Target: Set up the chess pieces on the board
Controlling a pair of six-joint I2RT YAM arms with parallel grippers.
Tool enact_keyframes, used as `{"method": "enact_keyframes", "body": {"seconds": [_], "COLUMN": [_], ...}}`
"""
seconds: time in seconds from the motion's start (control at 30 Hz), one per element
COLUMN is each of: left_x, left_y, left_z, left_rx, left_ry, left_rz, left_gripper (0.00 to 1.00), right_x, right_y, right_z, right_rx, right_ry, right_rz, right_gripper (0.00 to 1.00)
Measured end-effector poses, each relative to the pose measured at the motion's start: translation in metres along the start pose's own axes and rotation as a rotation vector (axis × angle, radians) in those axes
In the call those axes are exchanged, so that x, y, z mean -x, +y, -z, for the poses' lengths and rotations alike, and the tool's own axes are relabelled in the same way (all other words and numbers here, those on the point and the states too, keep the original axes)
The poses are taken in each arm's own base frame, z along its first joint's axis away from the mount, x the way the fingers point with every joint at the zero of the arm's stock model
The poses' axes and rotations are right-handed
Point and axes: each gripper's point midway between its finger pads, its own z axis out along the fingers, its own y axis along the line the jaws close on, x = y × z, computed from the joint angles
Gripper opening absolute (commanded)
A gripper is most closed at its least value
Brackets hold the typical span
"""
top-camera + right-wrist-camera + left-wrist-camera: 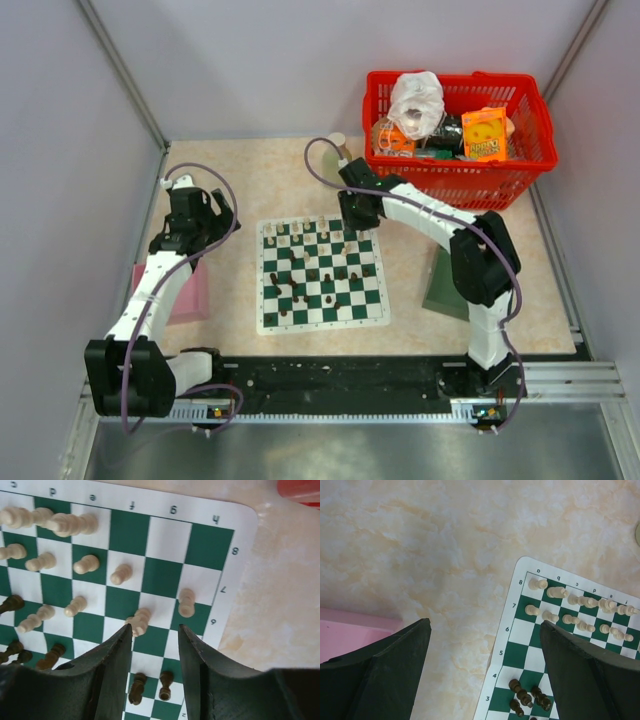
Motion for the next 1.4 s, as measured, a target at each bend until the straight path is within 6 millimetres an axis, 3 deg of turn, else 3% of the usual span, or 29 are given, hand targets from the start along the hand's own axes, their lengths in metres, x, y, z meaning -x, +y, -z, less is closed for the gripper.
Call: {"method": "enact_keyframes", "body": {"seconds": [0.23, 0.53, 0.7, 0.97, 1.2, 1.4], "left_x": [0.000, 0.003, 0.006, 0.011, 0.009, 0.010], "left_y": [0.000, 0.005, 0.005, 0.006, 0.014, 0.018], "left_z": [0.000, 0.001, 0.005, 0.011, 0.012, 0.012], "left_rx": [0.002, 0.019, 0.020, 0.021, 0.041, 0.050], "left_ry": [0.000, -0.012, -0.026, -0.051, -0.050, -0.054], "left_rz": [0.000, 0.004, 0.006, 0.009, 0.020, 0.028], "left_gripper": [0.95, 0.95, 0.95, 0.96, 0.96, 0.96], "right_x": [-0.004, 0.014, 0.005, -0.018, -0.012, -0.019], "right_y": [0.044, 0.102, 0.130, 0.139, 0.143, 0.141], "right_z": [0.008, 0.030, 0.020, -0.007, -0.010, -0.020], "right_rx": [0.085, 0.212, 0.247, 0.240, 0.241, 0.231], "right_ry": [-0.022, -0.093, -0.081, -0.006, -0.011, 0.016], "right_rz": [0.063, 0.127, 0.171, 0.209, 0.220, 0.227], "right_gripper": [0.42, 0.41, 0.38, 0.37, 0.34, 0.34]}}
